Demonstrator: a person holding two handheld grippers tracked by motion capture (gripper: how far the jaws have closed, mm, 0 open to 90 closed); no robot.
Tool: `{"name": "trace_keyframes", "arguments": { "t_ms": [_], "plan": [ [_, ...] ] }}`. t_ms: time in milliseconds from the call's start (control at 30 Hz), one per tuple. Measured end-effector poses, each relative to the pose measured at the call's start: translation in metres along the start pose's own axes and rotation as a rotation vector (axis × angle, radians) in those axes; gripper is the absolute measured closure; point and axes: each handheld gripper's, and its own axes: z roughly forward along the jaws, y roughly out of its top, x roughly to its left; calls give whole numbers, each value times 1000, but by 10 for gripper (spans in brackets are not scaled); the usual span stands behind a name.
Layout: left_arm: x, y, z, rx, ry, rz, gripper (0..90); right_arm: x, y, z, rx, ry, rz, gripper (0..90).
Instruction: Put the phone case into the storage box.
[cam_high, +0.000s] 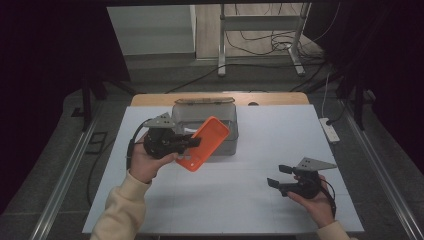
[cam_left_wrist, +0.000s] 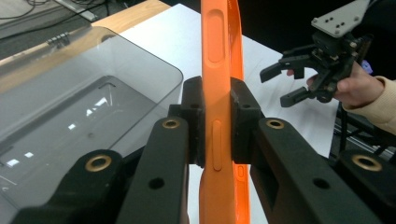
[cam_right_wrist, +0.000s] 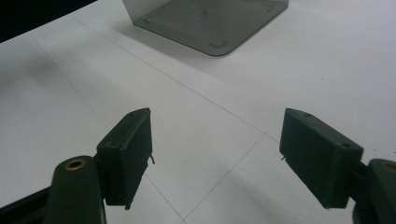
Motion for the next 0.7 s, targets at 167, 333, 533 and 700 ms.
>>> {"name": "trace_keyframes", "arguments": {
  "t_ms": [167,333,533,700],
  "plan": [
    [4,8,0,0,6,-11,795,0,0,-1,-1,-11,5,257],
    [8,14,2,0,21,-17,795,0,-1,-1,1,-19,7,257],
    [15,22,3,1,51,-31,795,-1,-2,-2,5,-24,15,258],
    [19,26,4,9,74,-40,795,-1,-2,-1,8,-26,10,258]
  ]
}}
